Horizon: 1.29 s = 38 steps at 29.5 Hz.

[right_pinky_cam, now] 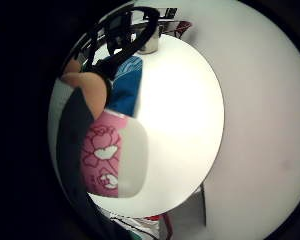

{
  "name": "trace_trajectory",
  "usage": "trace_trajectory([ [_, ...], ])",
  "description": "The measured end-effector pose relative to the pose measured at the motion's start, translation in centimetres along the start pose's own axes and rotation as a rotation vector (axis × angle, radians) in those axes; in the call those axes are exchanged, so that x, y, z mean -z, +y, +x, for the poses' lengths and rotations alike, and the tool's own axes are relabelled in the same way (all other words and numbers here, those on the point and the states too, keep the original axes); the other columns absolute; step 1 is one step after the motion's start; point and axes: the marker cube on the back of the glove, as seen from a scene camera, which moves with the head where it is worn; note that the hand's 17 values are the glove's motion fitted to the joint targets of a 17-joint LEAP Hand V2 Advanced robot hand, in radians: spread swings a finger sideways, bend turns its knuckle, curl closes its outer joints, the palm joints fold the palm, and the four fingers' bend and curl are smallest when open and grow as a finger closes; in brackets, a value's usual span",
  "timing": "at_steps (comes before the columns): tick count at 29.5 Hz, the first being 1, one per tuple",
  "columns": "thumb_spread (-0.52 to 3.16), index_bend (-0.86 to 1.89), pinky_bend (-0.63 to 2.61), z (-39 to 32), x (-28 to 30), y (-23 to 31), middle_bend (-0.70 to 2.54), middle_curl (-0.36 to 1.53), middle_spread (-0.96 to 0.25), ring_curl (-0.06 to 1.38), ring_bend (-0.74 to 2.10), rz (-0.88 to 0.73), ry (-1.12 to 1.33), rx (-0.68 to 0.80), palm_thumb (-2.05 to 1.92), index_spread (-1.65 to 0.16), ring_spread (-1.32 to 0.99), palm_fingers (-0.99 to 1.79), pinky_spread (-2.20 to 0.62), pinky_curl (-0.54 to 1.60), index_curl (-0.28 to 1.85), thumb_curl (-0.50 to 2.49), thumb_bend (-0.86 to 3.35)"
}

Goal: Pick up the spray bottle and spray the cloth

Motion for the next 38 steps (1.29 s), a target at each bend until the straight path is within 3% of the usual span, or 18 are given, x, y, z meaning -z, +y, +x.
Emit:
trace_trajectory([
  [8, 0.79, 0.08, 0.21, 2.8, -5.2, 2.1, 0.37, 0.49, -0.12, 0.45, 0.53, -0.099, -0.03, -0.027, 1.03, -0.24, -0.14, 1.0, 0.03, 0.37, 0.21, 0.6, -0.02],
  [15, 0.81, 0.1, 0.19, -4.3, 0.0, 1.7, 0.36, 0.49, -0.12, 0.45, 0.53, 0.004, -0.492, 0.154, 1.02, -0.24, -0.14, 0.99, 0.03, 0.37, 0.21, 0.59, -0.02],
  [21, 0.84, 0.09, 0.19, -10.7, -0.2, 2.8, 0.36, 0.49, -0.12, 0.45, 0.53, -0.067, -0.754, 0.309, 1.01, -0.25, -0.14, 0.98, 0.04, 0.37, 0.21, 0.59, -0.02],
  [33, 0.86, 0.09, 0.2, -18.3, -7.4, 4.7, 0.36, 0.49, -0.12, 0.45, 0.53, -0.249, -0.93, 0.523, 1.0, -0.25, -0.14, 0.97, 0.04, 0.37, 0.22, 0.58, -0.02],
  [38, 0.88, 0.1, 0.19, -18.6, -11.0, 5.4, 0.36, 0.49, -0.12, 0.45, 0.53, -0.296, -0.973, 0.534, 1.0, -0.26, -0.14, 0.96, 0.05, 0.36, 0.22, 0.57, -0.02],
])
